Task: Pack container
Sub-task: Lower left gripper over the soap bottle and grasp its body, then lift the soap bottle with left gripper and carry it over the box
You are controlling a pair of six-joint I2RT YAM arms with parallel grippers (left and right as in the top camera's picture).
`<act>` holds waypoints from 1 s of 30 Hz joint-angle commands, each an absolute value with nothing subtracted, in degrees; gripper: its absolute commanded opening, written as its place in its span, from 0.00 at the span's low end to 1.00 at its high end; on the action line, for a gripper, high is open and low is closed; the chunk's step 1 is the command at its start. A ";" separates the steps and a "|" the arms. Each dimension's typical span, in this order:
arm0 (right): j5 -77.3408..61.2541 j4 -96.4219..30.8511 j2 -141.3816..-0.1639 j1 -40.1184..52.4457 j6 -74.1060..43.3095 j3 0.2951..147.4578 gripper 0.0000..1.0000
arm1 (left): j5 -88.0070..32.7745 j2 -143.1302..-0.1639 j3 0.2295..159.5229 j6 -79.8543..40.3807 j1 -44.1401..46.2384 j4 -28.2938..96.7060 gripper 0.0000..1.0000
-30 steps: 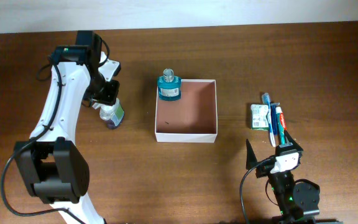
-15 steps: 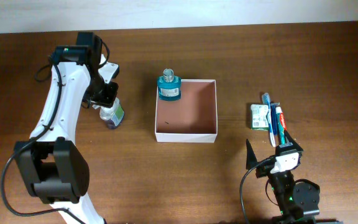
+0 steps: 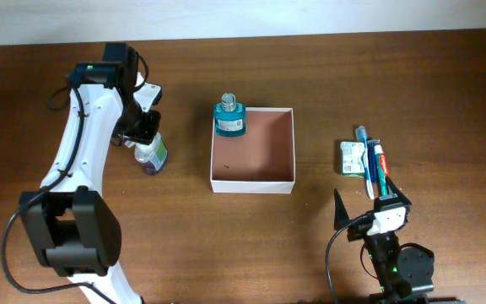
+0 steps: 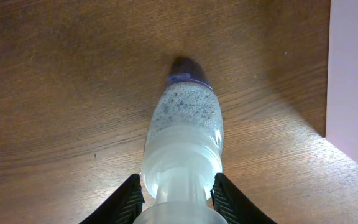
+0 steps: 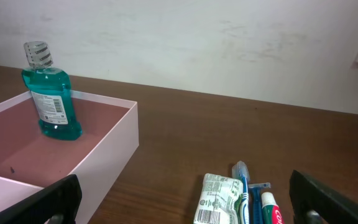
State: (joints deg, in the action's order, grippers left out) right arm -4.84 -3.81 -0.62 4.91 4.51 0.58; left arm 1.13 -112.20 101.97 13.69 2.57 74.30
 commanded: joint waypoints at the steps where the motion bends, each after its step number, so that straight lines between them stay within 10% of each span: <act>1: -4.93 -4.10 -0.21 4.43 4.25 0.32 0.98 | 1.72 -112.81 101.54 13.28 2.26 74.11 0.36; 30: -4.93 -4.10 -0.21 4.43 4.25 0.32 0.98 | -3.86 -112.81 112.97 4.43 3.64 80.53 0.27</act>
